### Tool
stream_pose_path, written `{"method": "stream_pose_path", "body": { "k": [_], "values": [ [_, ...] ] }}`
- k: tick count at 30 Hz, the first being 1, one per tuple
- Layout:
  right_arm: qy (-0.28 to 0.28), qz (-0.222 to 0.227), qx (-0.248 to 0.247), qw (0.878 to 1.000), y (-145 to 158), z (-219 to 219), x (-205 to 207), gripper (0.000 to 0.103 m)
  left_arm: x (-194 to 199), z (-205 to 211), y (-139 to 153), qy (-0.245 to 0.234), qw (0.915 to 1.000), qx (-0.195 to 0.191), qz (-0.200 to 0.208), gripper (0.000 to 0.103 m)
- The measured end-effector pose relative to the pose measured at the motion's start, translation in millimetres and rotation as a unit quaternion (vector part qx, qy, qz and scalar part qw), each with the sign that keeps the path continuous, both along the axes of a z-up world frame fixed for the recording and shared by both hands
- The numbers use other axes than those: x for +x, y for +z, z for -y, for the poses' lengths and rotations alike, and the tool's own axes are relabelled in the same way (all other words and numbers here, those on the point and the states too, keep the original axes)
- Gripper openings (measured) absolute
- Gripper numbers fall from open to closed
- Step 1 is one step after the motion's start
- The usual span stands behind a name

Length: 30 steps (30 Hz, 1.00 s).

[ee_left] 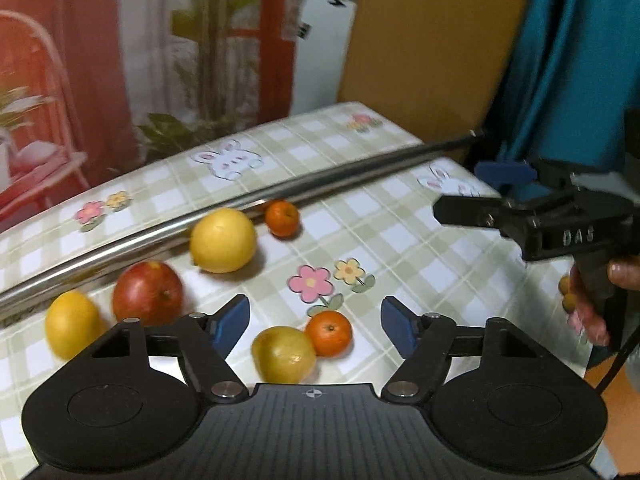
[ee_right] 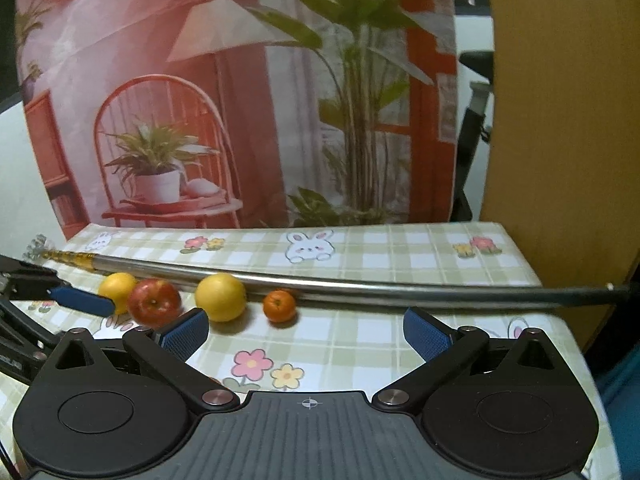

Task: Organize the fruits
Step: 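Withdraw both tools from the plate and move the left tool toward a mandarin, then grasp the mandarin with the left tool while the right tool reaches toward a yellow grapefruit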

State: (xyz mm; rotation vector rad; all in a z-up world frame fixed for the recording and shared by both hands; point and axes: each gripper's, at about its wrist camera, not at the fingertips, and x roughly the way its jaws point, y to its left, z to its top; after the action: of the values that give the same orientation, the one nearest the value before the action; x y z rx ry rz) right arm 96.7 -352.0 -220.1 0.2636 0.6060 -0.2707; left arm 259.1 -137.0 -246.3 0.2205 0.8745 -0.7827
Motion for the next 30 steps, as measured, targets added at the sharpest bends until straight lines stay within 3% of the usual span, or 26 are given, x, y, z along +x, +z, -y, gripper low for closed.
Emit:
{"method": "stream_pose_path", "body": {
  "k": [4,8,13,18,19,30],
  "values": [
    [-0.023,-0.006,0.016,1.0,-11,10,-2,0.103,-2,22,-14,-0.056,0.9974,0.043,0.014,0.055],
    [-0.038,-0.008,0.031,0.999,-19,17,-6,0.103,-1,36,-29,-0.087,0.9924,0.085,0.018,0.055],
    [-0.049,0.002,0.054,0.997,-25,20,-13,0.103,6,46,-39,-0.083,0.9904,0.109,0.013,0.055],
    [-0.061,0.005,0.067,0.996,-30,23,-17,0.103,7,56,-45,-0.09,0.9871,0.131,0.017,0.041],
    [-0.062,0.005,0.069,0.996,-31,22,-18,0.103,7,57,-46,-0.092,0.9868,0.132,0.015,0.038],
    [-0.063,0.002,0.079,0.995,-37,19,-25,0.102,4,47,-39,-0.064,0.9934,0.095,0.007,0.037]
  ]
}}
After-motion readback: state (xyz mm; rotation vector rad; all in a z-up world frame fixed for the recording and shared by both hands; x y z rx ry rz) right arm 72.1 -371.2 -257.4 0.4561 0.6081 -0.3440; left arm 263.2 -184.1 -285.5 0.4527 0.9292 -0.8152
